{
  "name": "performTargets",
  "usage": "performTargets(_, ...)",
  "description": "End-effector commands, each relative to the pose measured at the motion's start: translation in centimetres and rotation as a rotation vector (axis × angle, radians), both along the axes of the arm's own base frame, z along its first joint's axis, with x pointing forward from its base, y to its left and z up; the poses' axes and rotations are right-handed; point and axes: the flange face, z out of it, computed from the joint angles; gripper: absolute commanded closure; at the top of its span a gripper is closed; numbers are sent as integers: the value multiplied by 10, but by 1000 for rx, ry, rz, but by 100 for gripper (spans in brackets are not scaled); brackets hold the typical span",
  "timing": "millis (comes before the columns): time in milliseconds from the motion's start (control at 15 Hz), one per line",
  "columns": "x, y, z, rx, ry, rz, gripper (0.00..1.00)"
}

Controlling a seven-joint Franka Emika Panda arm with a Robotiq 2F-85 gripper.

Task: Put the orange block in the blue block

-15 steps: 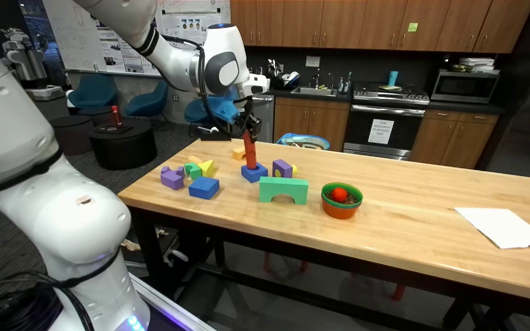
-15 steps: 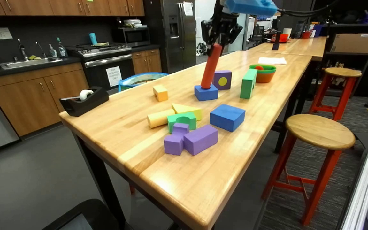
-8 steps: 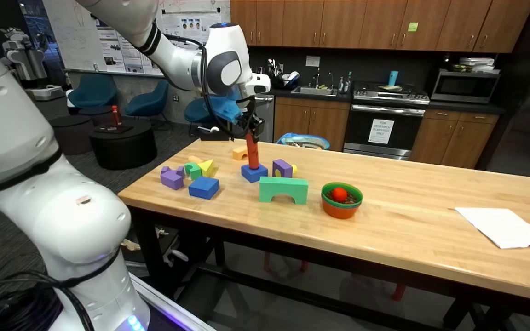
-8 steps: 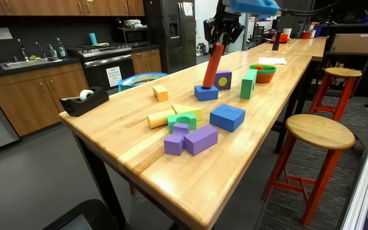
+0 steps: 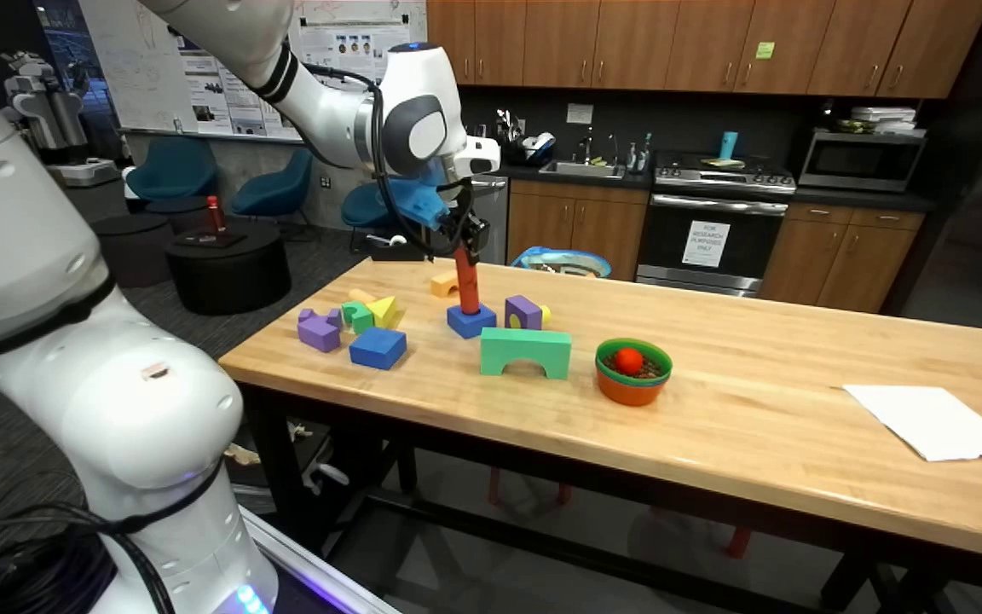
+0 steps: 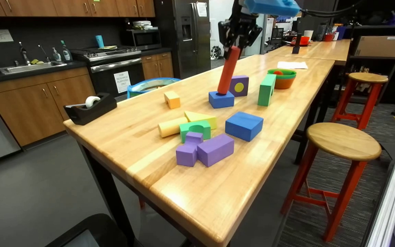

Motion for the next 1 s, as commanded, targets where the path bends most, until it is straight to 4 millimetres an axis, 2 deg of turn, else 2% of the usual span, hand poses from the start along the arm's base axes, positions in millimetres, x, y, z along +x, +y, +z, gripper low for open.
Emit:
performTargets(0, -1, 0, 0, 16, 1, 13, 85)
performTargets(400, 0, 1, -8, 20, 14, 15, 85)
performTargets(933, 0, 1, 1, 20, -1, 14, 85)
